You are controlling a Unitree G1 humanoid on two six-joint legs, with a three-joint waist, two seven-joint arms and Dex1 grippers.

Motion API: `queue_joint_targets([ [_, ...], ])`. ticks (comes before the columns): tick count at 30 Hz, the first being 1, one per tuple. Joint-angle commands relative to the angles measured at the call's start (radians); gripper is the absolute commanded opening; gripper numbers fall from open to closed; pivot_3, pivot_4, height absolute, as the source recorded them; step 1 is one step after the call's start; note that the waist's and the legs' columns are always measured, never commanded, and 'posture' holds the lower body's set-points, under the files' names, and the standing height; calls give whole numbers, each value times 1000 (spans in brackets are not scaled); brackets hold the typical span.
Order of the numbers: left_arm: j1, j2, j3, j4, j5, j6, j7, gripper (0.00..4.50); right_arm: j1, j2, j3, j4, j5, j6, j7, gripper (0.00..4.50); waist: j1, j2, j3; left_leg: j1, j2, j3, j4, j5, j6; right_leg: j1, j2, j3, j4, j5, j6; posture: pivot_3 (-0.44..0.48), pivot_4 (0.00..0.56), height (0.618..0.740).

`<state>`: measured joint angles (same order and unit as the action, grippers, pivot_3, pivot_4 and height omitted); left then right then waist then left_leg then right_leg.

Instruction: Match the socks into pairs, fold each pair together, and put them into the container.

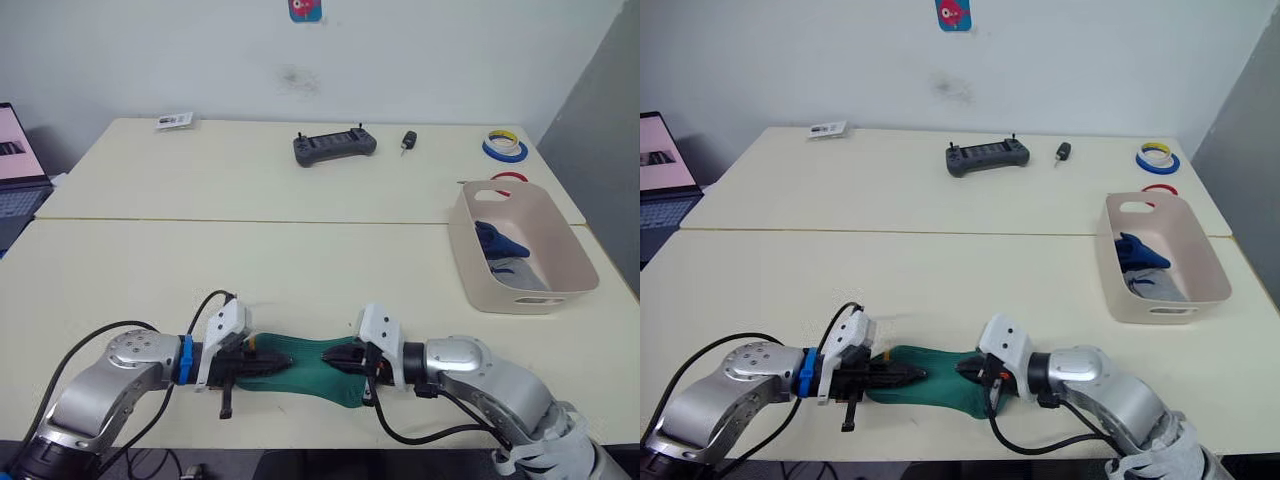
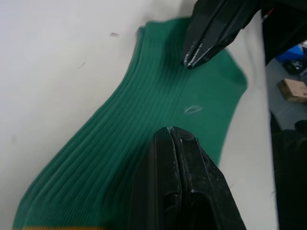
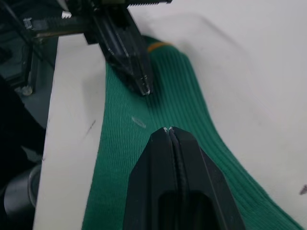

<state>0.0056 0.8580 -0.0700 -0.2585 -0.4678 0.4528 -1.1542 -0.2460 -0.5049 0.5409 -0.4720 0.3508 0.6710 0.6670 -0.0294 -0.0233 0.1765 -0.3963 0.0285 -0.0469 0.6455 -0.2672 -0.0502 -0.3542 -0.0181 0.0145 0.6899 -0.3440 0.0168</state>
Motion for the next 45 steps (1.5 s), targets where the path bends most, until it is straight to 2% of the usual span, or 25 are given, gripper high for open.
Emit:
queue_joint_targets([
  [1,15,-28,-19,54,66,-74,24,0,15,-44,48,39,-80,-80,57,36,1,0,0,0,0,0,0,0,0,0,0,0,0,0,0,0,150,740],
  [7,48,-34,-23,80,100,-101,33,0,94,-148,-4,6,-126,-115,81,36,3,2,-3,2,0,0,0,0,0,3,-1,0,0,0,0,0,150,740],
  [12,52,-28,-15,52,78,-80,39,0,158,-210,-79,-28,-134,-156,81,36,3,3,-6,4,0,0,0,0,0,5,0,0,0,0,0,0,150,740],
  [20,-12,9,63,-118,-67,45,14,0,127,-171,-201,-158,-41,-118,81,36,2,3,-5,2,0,-1,0,0,0,2,0,-1,1,0,0,0,150,740],
  [23,-54,-17,29,-113,-44,45,37,0,40,-109,-166,-131,-52,-69,63,36,0,3,-5,2,0,0,0,0,0,3,0,0,1,0,0,0,150,740],
  [26,-69,-42,-21,-57,24,-1,47,0,-24,-52,-76,-39,-132,-83,52,36,-1,3,-5,2,0,-1,0,0,0,2,1,0,1,0,0,0,150,740],
  [30,-52,-47,-46,20,85,-63,43,0,-43,-7,-7,47,-197,-96,44,36,0,3,-5,1,0,0,0,0,0,1,1,1,0,0,0,0,150,740],
  [35,-38,-59,-49,105,137,-137,60,0,19,-56,-4,66,-262,-107,42,36,4,4,-5,2,0,0,1,0,0,2,0,0,1,0,0,0,150,740],
  [42,-27,-72,-52,148,154,-182,66,0,119,-163,-114,50,-272,-146,53,36,3,6,-11,5,-1,0,0,0,0,6,0,0,0,0,0,0,150,740],
  [45,-45,-94,-24,122,111,-165,74,0,157,-140,-196,3,-189,-215,74,36,3,6,-13,6,-1,0,0,0,0,7,0,0,0,0,0,0,150,740],
])
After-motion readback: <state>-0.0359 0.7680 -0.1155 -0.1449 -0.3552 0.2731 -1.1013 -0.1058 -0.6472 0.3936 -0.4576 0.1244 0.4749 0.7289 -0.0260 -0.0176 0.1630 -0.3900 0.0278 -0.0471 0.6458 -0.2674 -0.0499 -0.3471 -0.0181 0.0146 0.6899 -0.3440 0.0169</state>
